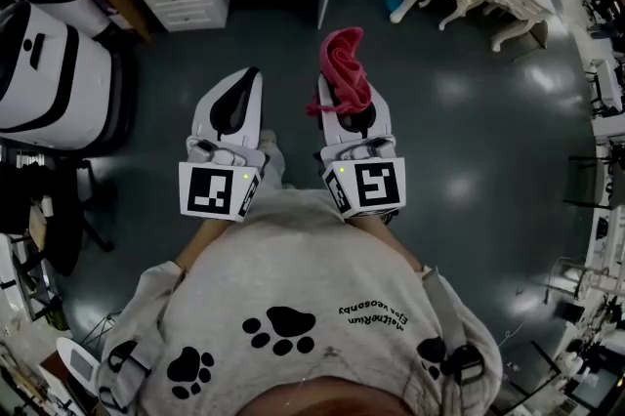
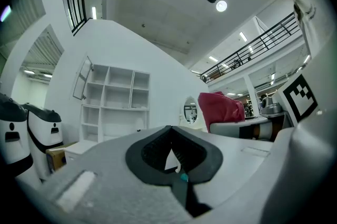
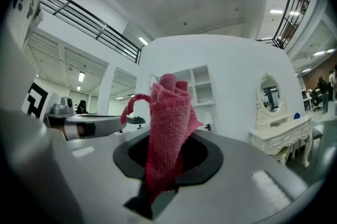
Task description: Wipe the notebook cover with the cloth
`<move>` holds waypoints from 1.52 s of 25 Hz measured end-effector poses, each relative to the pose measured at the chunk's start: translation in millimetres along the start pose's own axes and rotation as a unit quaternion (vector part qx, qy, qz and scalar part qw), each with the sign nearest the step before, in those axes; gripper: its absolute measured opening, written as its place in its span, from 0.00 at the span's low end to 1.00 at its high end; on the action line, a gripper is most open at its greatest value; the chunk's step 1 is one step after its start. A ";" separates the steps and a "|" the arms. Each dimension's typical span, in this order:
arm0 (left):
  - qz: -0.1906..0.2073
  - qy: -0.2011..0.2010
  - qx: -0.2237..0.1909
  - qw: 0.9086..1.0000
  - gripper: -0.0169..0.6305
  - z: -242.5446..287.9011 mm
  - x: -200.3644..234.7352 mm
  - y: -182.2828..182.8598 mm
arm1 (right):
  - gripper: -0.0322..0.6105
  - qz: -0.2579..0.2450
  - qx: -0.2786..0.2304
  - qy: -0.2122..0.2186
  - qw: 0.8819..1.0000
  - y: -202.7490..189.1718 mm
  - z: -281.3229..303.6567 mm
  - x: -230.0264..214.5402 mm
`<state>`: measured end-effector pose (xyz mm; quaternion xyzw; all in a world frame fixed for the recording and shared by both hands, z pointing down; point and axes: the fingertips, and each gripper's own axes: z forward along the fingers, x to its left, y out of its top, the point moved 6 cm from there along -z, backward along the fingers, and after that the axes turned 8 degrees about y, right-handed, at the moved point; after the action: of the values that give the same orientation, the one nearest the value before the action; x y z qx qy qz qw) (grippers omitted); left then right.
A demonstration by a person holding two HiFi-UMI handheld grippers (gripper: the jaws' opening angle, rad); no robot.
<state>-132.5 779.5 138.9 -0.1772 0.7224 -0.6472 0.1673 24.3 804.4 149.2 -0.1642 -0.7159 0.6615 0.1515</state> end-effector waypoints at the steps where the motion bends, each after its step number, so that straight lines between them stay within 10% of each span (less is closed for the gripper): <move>1: 0.000 0.000 0.000 1.000 0.02 4.0 3.3 -2.2 | 0.19 0.000 0.000 0.000 1.000 -2.2 4.9 -1.4; 38: -0.019 -0.046 0.014 0.999 0.02 308.6 171.2 -58.3 | 0.19 -0.004 0.031 -0.046 0.998 -40.6 309.9 -149.4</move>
<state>-135.7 422.6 161.9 -0.2181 0.7016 -0.6513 0.1899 22.8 458.3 165.2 -0.1266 -0.7019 0.6895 0.1262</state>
